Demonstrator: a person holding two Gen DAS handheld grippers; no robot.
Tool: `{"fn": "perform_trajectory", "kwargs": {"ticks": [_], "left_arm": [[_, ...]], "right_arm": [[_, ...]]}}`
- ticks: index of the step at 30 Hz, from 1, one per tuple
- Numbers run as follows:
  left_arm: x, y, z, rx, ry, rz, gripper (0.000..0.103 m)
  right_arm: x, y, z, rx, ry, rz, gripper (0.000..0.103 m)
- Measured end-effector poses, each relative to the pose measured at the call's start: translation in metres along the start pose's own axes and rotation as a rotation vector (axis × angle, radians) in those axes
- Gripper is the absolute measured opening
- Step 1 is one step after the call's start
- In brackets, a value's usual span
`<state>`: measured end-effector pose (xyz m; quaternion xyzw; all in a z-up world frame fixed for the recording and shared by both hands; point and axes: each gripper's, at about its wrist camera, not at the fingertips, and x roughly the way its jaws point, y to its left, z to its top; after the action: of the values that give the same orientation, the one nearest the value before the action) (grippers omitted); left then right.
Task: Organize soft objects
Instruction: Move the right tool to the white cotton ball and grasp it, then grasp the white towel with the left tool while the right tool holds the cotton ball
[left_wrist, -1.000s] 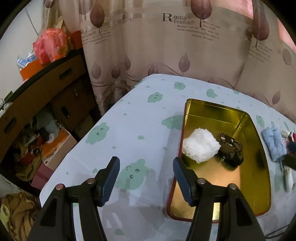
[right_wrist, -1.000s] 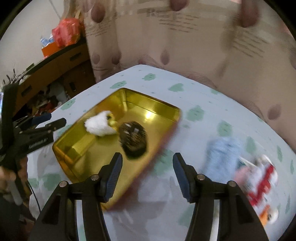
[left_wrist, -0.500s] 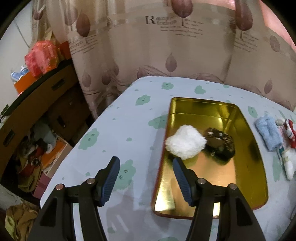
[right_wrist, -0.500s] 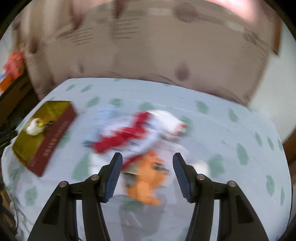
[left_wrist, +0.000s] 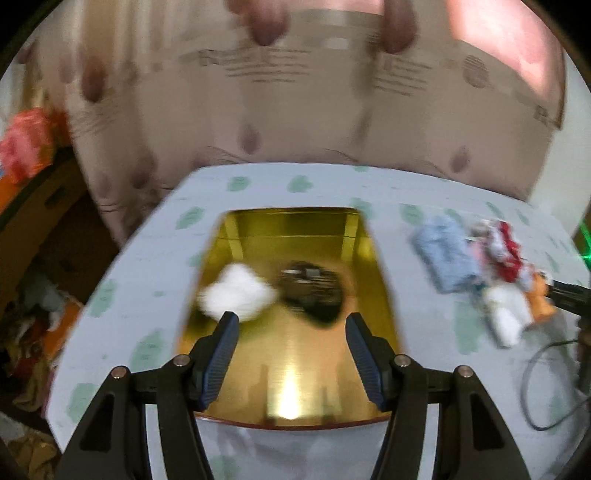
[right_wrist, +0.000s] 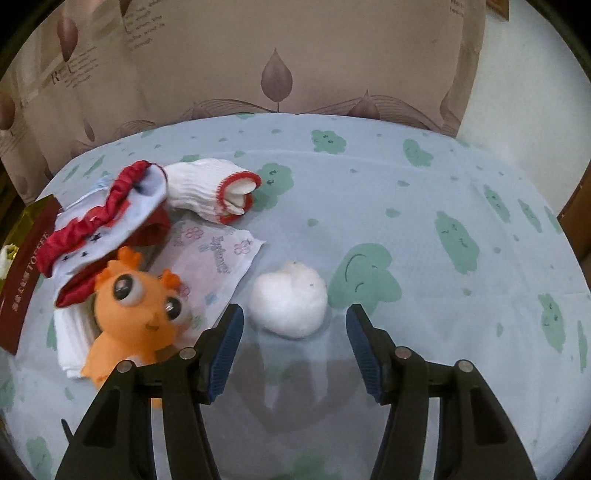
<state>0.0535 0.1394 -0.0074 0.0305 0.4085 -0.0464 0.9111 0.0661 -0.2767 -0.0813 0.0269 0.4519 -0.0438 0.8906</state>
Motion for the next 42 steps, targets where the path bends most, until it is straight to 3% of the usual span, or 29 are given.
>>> {"fn": "perform_trajectory", "kwargs": {"ticks": [8,11,13,19,23,28,42], "left_arm": [[0.018,-0.078,0.0,0.097,0.036,-0.077,0.061],[0.029,-0.107,-0.005,0.124,0.06,-0.112,0.061],[0.037,-0.126,-0.006,0.156,0.076,-0.128,0.061],[0.05,-0.168,-0.007,0.16,0.124,-0.255,0.061],[0.058,-0.183,-0.01,0.132,0.157,-0.319,0.061],[0.071,-0.191,-0.016,0.123,0.174,-0.328,0.061],[0.091,-0.209,0.001,0.11,0.112,-0.374,0.061]], "right_arm": [[0.018,-0.001,0.006,0.017,-0.027,0.0,0.056],[0.021,0.002,0.008,0.005,-0.041,-0.004,0.045],[0.023,0.001,0.009,0.002,-0.039,-0.001,0.03],[0.018,0.001,0.003,0.007,-0.048,0.007,0.027],[0.011,0.003,-0.01,-0.001,-0.047,0.011,0.027],[0.009,0.0,-0.014,0.011,-0.046,0.035,0.028],[0.012,0.006,-0.014,-0.015,-0.042,0.015,0.032]]}}
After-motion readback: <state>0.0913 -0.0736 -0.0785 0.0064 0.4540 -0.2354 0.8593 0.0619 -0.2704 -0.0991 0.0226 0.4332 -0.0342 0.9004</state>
